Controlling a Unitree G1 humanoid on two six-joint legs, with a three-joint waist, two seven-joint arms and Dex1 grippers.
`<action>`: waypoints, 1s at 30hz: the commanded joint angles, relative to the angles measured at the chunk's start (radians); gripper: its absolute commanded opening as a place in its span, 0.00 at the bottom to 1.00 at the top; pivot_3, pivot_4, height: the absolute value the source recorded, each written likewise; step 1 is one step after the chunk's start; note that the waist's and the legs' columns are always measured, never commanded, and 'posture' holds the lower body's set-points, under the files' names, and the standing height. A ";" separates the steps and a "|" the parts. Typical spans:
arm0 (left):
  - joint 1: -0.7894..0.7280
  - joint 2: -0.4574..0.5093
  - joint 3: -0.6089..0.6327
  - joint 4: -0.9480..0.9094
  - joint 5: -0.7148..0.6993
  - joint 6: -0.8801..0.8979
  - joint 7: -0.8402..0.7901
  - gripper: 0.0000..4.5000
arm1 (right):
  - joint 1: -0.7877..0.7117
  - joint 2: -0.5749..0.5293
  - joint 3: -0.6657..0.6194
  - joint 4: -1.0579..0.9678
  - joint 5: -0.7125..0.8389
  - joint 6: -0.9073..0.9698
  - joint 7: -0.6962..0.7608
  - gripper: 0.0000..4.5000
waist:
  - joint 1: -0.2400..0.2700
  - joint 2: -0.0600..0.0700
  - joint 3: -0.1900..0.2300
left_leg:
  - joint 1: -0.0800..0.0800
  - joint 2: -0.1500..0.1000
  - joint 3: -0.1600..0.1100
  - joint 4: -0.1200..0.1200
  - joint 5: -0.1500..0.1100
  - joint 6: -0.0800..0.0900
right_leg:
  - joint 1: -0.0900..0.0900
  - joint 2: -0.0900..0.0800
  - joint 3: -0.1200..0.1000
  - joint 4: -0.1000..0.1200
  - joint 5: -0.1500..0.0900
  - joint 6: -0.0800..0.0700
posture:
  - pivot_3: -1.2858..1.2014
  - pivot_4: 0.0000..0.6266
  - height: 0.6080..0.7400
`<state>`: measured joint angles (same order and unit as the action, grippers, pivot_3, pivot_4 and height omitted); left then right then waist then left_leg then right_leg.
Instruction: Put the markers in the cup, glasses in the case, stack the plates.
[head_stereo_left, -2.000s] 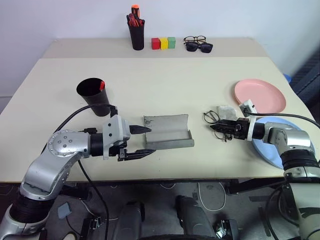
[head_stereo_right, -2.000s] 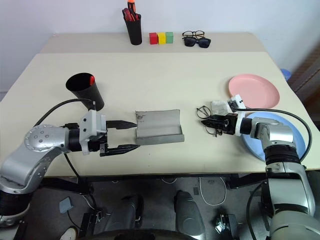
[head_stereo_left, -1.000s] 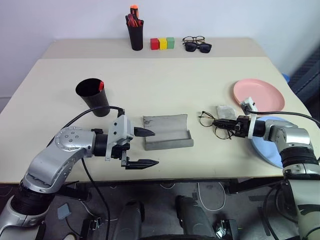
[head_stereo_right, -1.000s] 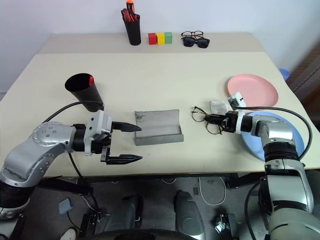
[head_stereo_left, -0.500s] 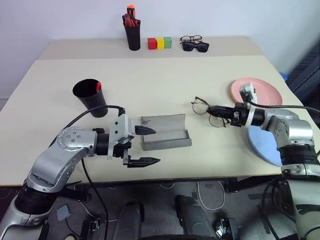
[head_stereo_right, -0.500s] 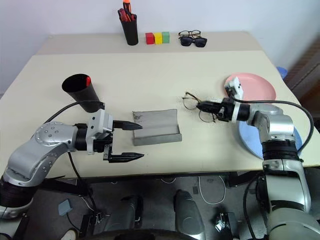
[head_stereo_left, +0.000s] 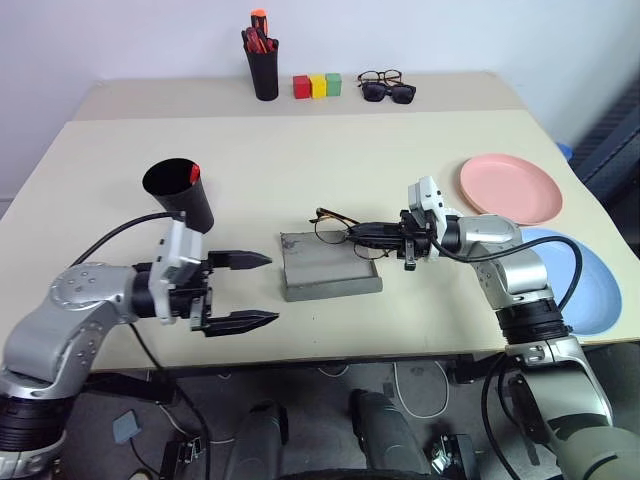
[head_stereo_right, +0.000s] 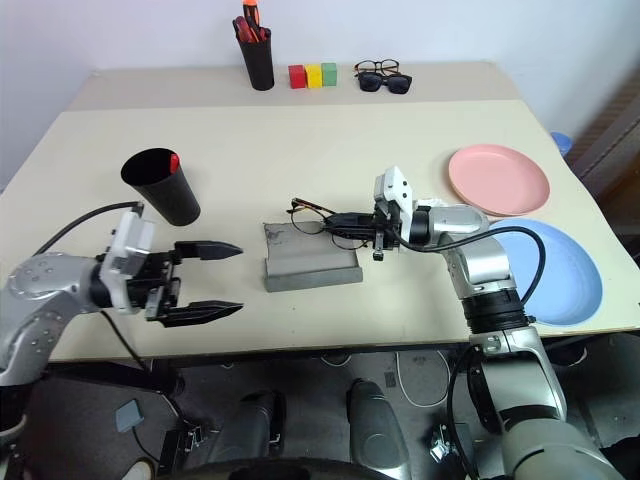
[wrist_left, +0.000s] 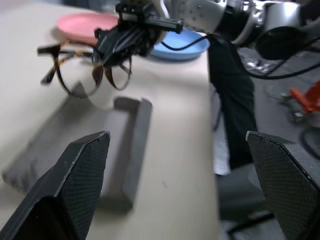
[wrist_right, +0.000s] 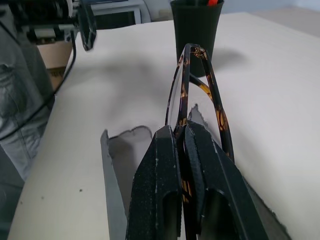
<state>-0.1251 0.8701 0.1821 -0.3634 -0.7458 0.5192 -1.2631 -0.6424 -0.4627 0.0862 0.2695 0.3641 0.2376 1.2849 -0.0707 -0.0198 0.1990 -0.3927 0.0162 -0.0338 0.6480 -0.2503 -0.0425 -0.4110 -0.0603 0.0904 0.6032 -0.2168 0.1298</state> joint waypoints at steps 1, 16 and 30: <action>0.006 0.040 0.044 0.029 -0.025 -0.016 -0.078 1.00 | -0.024 0.031 0.014 0.014 -0.005 -0.018 -0.006 0.01 | 0.000 0.000 0.000 | 0.000 0.000 0.000 0.000 0.000 0.000 | 0.000 0.000 0.000 0.000 0.000 0.000 | 0.52 0.24 1.00; 0.019 0.015 0.015 0.020 0.008 -0.073 -0.083 1.00 | 0.017 0.068 0.116 0.038 -0.089 -0.094 0.035 0.01 | 0.001 0.000 0.000 | 0.000 0.000 0.000 -0.001 0.000 0.000 | -0.001 0.000 0.000 0.000 0.000 0.000 | 0.52 0.24 1.00; -0.021 -0.039 -0.008 0.033 0.041 -0.096 0.010 1.00 | 0.028 -0.022 0.058 -0.016 -0.085 -0.104 0.026 0.88 | 0.005 0.000 0.000 | 0.000 0.000 0.000 -0.001 0.000 0.000 | -0.001 0.000 0.000 0.000 0.000 0.000 | 0.52 0.24 1.00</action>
<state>-0.1229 0.8367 0.1742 -0.3172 -0.7141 0.4439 -1.2795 -0.6119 -0.4660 0.1973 0.3186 0.2361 0.1233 1.3192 -0.0658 -0.0194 0.1993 -0.3932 0.0162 -0.0339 0.6470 -0.2503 -0.0426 -0.4118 -0.0604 0.0903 0.6032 -0.2169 0.1296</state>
